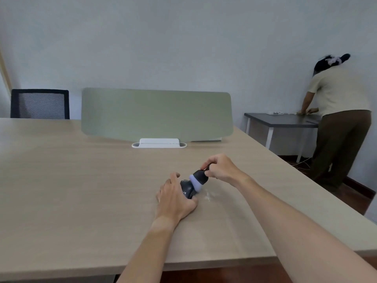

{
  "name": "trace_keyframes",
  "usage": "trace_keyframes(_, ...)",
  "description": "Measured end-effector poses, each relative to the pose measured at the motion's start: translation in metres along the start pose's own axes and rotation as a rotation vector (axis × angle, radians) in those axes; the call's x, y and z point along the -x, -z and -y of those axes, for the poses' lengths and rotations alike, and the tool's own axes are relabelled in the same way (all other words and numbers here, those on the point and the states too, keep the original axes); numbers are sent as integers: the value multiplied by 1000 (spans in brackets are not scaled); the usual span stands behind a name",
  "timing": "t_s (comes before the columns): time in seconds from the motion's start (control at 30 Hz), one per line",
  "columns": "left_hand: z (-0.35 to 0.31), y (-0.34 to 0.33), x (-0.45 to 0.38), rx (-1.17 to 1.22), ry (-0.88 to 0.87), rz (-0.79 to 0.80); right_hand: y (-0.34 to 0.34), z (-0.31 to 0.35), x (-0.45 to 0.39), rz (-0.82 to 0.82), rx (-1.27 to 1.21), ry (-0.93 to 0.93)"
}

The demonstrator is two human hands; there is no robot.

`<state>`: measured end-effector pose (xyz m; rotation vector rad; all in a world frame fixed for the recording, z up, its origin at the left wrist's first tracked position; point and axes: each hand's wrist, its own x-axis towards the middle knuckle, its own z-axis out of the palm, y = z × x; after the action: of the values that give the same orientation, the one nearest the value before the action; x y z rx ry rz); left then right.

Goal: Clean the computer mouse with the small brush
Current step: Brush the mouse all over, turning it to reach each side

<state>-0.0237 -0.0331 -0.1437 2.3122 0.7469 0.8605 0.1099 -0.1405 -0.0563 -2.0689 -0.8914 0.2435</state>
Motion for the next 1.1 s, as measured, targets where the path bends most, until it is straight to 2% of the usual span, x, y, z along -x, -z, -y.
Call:
trace_keyframes(0.2, -1, 2, 0, 7, 6, 25, -2, 1, -7, -87, 193, 103)
trace_keyframes(0.33, -1, 2, 0, 2, 8, 29, -9, 10, -13, -220, 116, 122)
trace_keyframes(0.47, -1, 5, 2, 25, -59, 2, -25, 18, -13, -87, 44, 90)
trace_keyframes(0.57, 0, 5, 2, 37, -9, 19, -30, 14, -14, -9, 94, 68)
trace_keyframes(0.8, -2, 3, 1, -9, 10, 10, -7, 5, -23, -76, 319, 34)
trace_keyframes(0.9, -3, 3, 1, -33, 15, 11, -9, 13, -21, -129, 166, 37)
trace_keyframes(0.97, -3, 3, 1, -35, 13, 13, -15, 19, -18, -80, 58, 6)
trace_keyframes(1.1, -3, 5, 2, -32, 17, 22, -21, 16, -15, 50, 115, -57)
